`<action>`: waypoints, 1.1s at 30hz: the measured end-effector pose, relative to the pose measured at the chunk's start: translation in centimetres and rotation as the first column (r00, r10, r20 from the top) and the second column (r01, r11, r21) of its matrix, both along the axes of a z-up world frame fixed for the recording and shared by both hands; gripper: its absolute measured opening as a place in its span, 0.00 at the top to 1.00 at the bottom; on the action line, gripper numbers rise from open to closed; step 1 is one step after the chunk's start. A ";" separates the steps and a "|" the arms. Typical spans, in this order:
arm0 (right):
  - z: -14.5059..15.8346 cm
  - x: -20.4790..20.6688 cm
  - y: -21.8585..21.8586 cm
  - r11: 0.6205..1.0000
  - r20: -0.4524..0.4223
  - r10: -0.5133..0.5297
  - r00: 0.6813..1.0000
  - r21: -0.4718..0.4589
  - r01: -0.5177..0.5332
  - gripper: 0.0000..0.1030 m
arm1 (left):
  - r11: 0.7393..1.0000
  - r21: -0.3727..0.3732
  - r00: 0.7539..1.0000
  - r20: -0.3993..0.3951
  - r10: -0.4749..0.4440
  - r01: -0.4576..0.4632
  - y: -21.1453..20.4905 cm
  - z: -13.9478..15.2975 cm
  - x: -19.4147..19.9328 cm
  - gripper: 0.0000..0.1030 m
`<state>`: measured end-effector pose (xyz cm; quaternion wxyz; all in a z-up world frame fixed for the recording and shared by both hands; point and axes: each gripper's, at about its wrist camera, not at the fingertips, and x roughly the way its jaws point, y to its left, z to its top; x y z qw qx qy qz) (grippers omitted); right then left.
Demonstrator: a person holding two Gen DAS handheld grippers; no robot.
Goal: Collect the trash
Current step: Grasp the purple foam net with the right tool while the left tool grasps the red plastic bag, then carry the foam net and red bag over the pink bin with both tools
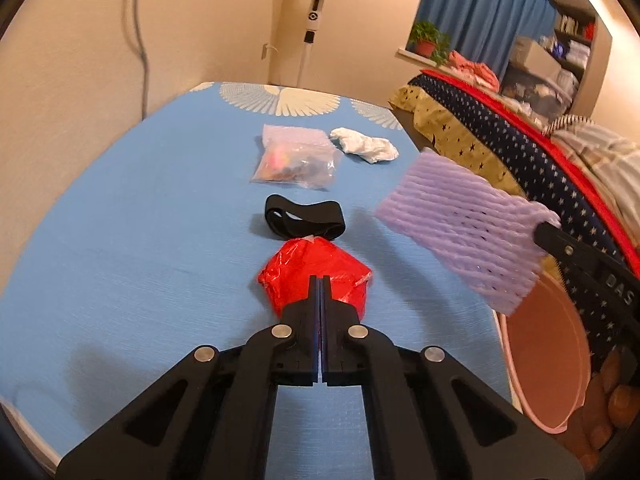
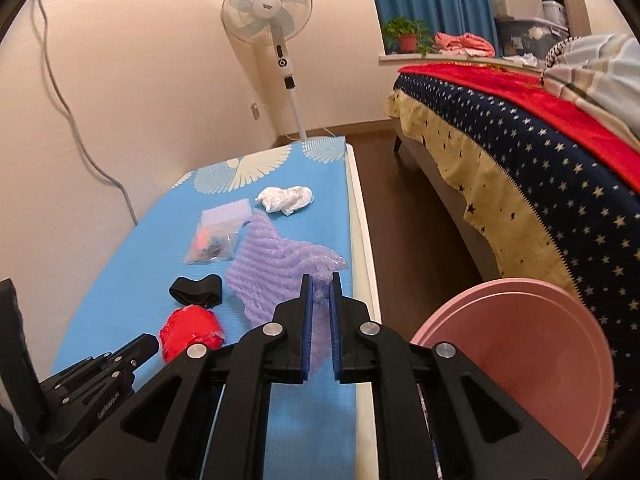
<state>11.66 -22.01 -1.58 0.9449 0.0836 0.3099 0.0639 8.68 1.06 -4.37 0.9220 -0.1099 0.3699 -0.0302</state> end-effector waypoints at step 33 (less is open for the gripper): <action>1.1 -1.8 -1.1 0.999 0.044 -0.025 0.999 -0.039 0.027 0.92 | 0.999 0.049 1.000 -0.021 0.008 -0.007 -2.1 -0.9 1.7 0.40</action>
